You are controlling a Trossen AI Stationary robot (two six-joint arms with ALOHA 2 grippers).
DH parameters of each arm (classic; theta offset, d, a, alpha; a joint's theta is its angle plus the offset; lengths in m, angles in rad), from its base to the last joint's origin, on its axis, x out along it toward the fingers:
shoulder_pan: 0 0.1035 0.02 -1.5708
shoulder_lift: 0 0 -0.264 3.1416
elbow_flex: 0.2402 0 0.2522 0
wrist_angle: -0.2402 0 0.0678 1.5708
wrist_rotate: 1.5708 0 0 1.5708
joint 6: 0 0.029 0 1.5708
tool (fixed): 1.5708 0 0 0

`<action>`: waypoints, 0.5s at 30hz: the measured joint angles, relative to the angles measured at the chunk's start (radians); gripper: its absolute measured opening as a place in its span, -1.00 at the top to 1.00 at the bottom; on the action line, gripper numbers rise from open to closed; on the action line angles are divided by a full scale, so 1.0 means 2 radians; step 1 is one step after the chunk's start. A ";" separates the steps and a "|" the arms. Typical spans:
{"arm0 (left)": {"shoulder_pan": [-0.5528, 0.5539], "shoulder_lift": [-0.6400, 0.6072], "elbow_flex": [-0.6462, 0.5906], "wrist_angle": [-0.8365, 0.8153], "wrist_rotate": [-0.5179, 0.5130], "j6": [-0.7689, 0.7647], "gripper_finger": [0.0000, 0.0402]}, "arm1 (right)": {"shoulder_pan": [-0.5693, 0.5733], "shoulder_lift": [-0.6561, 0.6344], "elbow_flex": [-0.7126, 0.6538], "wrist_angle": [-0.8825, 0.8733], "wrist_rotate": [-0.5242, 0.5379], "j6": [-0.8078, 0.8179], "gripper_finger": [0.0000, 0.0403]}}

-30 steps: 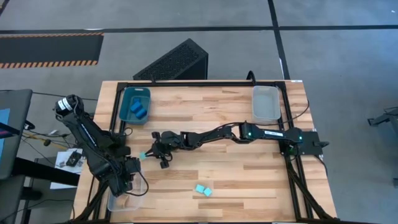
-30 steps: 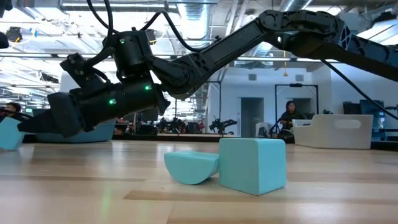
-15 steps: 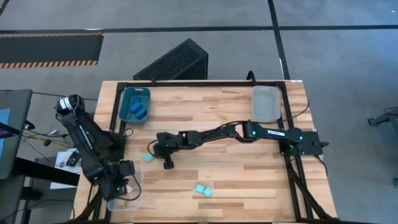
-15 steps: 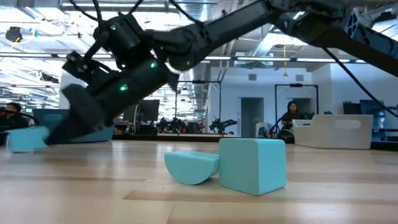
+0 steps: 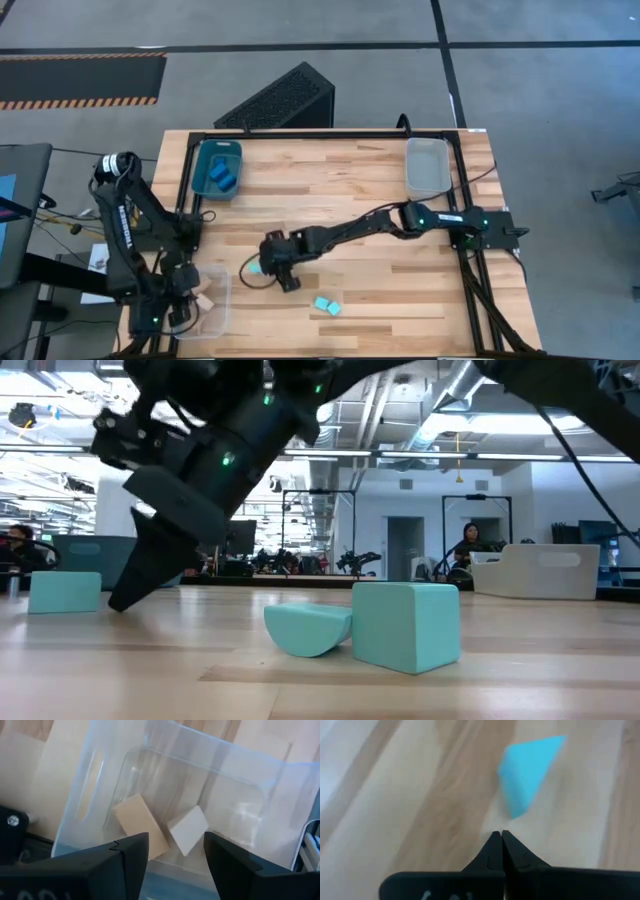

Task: Sort & place blocks by color
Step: Put the left light blue block into the white bin

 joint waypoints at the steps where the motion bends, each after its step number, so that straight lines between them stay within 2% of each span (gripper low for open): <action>1: -0.003 0.000 0.000 0.000 -0.007 -0.002 0.11 | 0.005 -0.002 0.000 -0.006 0.006 0.000 0.99; 7: -0.005 0.000 0.000 0.006 -0.037 -0.002 0.11 | 0.019 -0.010 0.000 -0.040 0.035 0.017 0.84; 11: -0.005 0.000 0.000 0.007 -0.025 0.005 0.11 | 0.019 -0.011 0.000 -0.042 0.089 0.030 0.68; 15: -0.005 0.000 0.000 0.007 -0.014 0.024 0.11 | 0.010 -0.010 -0.001 0.006 0.090 0.048 0.50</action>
